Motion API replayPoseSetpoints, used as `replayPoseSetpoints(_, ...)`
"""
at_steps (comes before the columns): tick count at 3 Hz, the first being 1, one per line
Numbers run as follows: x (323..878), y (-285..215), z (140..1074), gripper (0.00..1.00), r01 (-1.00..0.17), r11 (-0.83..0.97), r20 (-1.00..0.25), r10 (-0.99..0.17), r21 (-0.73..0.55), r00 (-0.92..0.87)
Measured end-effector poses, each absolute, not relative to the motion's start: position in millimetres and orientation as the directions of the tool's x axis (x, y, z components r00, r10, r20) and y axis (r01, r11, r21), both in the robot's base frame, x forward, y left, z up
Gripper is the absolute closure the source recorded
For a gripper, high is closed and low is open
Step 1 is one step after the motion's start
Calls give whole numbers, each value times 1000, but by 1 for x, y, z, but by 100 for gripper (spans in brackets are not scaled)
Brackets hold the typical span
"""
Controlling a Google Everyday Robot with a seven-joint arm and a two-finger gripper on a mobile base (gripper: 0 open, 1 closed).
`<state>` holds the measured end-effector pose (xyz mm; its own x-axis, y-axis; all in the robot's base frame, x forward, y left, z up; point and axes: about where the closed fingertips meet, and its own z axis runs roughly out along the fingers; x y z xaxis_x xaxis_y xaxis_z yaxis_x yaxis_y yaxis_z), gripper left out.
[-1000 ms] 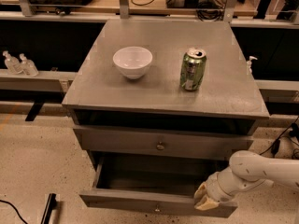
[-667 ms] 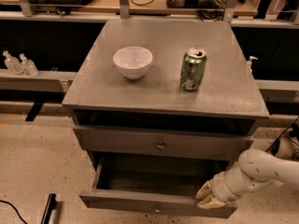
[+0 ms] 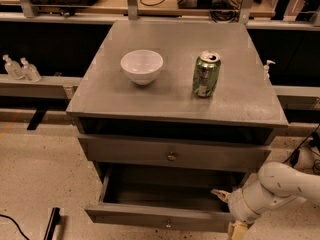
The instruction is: Open middle drawer
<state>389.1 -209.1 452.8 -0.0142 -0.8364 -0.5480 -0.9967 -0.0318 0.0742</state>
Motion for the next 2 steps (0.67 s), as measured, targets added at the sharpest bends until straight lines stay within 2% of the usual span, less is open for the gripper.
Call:
replayPoseSetpoints(1,389,-209,453,0,-997,-32,-548,-836,74,-14)
replayPoseSetpoints(2,395,-208,466,17,-997,-36,-558,-830,73,-12)
